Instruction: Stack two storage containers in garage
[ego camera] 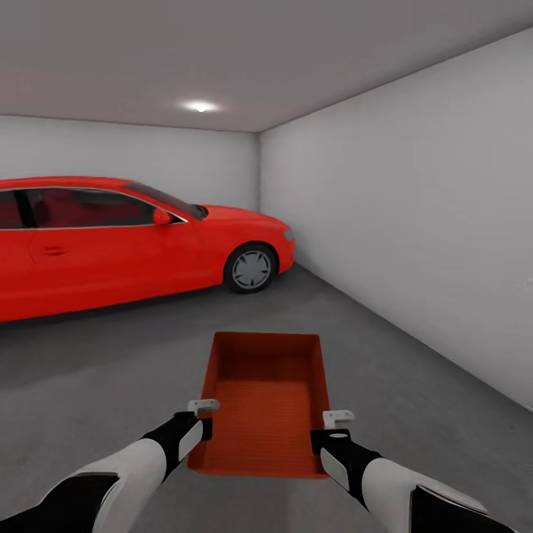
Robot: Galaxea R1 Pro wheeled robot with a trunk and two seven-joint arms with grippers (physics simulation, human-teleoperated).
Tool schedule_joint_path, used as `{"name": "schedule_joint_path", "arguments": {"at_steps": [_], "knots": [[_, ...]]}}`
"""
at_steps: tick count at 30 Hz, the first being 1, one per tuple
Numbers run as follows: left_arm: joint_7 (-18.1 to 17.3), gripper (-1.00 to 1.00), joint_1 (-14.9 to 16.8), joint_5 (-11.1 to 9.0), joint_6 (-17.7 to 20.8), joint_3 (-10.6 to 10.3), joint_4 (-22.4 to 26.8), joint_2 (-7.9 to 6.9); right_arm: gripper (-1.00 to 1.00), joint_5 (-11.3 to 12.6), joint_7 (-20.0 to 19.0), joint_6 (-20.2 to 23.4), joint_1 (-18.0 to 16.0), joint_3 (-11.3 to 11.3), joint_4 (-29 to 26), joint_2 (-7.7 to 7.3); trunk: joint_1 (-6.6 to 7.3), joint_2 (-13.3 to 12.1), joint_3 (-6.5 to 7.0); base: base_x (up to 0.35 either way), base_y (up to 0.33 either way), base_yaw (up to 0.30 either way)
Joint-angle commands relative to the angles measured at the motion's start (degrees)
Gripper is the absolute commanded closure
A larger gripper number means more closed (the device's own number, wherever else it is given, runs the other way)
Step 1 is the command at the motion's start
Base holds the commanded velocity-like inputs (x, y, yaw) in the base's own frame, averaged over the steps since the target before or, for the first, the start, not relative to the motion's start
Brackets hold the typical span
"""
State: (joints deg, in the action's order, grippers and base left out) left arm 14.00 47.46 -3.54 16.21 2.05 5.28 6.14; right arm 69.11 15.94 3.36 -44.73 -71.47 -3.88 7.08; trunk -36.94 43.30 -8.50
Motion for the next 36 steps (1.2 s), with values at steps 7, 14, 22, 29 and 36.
{"name": "schedule_joint_path", "arguments": {"at_steps": [7, 14, 22, 29, 36], "knots": [[0.94, 1.0, 0.0, 0.29, 0.44, 0.77, -0.06, -0.08, 1.0, -1.26, 0.59, -0.55, -0.09, 0.37, 1.51, -0.05, -0.05, 0.07, -0.08, 0.323, 0.0, -0.288], [0.94, 1.0, 0.0, 0.29, 0.41, 0.77, -0.04, -0.08, 1.0, -1.26, 0.59, -0.55, -0.1, 0.37, 1.51, -0.05, -0.05, 0.07, -0.08, 0.323, 0.0, -0.288], [0.94, 1.0, 0.0, 0.29, 0.41, 0.77, -0.01, -0.08, 1.0, -1.26, 0.59, -0.55, -0.09, 0.37, 1.51, -0.05, -0.05, 0.07, -0.08, 0.323, 0.0, -0.288], [0.94, 1.0, 0.0, 0.29, 0.41, 0.77, -0.01, -0.08, 1.0, -1.26, 0.59, -0.55, -0.09, 0.37, 1.51, -0.05, -0.05, 0.07, -0.08, 0.323, 0.0, -0.288], [0.94, 1.0, 0.0, 0.29, 0.41, 0.77, -0.02, -0.08, 1.0, -1.26, 0.59, -0.55, -0.09, 0.37, 1.51, -0.05, -0.05, 0.07, -0.08, 0.323, 0.0, -0.288]]}}
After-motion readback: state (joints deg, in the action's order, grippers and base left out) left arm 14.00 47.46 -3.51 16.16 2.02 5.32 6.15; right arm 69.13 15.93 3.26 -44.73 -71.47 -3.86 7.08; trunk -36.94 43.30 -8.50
